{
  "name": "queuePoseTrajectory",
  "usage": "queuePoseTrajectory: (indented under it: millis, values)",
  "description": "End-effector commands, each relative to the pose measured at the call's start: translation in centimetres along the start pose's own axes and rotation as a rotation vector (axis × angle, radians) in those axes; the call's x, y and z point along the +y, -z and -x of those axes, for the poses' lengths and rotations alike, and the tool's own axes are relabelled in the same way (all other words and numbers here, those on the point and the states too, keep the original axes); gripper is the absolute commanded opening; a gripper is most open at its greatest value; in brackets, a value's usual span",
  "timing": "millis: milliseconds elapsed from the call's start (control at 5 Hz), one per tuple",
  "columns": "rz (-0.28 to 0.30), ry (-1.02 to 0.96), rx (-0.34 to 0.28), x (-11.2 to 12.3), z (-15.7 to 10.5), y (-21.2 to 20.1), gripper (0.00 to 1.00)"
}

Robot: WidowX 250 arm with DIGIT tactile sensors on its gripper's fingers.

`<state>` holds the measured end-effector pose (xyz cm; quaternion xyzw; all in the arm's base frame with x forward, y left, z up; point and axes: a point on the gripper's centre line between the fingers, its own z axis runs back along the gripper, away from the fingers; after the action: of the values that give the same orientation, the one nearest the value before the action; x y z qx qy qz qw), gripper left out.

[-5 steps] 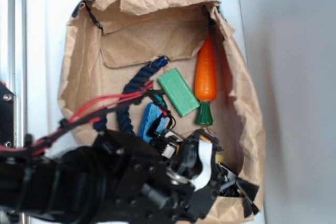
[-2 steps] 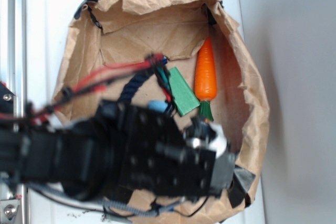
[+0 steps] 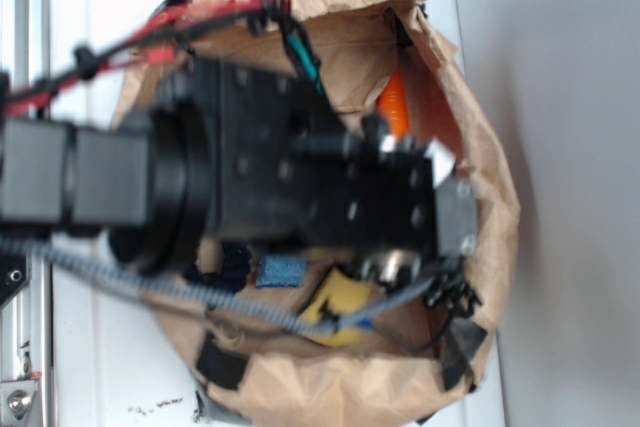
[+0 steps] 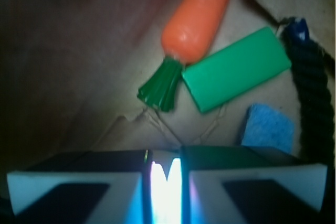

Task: Grab the green sponge.

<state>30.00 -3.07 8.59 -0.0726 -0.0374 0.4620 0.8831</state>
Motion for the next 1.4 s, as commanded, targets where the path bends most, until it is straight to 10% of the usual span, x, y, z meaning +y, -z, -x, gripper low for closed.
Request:
queuePoseTrajectory:
  millis: [0, 200, 1200]
  values:
    - [0.089, 0.008, 0.005, 0.7, -2.9, -4.3, 0.00]
    - [0.069, 0.020, 0.031, 0.6, -2.5, -3.4, 1.00]
    - [0.044, 0.163, -0.043, 0.2, 3.4, 3.8, 1.00]
